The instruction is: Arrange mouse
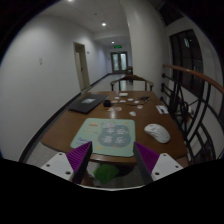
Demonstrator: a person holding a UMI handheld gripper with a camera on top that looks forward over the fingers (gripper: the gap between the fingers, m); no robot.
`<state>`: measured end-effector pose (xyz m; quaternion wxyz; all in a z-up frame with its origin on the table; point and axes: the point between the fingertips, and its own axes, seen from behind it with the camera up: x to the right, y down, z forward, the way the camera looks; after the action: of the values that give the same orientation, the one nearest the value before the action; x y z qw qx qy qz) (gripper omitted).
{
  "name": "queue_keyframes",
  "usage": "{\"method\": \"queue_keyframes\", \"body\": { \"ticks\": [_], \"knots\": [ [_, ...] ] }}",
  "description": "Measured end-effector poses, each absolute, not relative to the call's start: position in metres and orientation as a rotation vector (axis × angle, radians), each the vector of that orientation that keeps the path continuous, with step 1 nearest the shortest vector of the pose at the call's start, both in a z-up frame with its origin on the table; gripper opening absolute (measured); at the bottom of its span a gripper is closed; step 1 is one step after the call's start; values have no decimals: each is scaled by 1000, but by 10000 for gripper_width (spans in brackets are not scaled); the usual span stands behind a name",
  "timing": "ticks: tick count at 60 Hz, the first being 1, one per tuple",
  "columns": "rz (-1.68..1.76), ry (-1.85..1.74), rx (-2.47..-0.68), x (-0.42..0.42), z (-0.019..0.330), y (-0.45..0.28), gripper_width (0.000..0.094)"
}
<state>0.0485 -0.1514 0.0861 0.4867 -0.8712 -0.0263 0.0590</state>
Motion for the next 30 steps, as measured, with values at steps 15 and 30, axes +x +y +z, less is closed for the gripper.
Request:
{"method": "queue_keyframes", "body": {
  "ticks": [15, 30],
  "knots": [
    [-52, 42, -2170, 169, 41, -114, 836],
    [-135, -4, -2205, 247, -5, -61, 827]
  ]
}}
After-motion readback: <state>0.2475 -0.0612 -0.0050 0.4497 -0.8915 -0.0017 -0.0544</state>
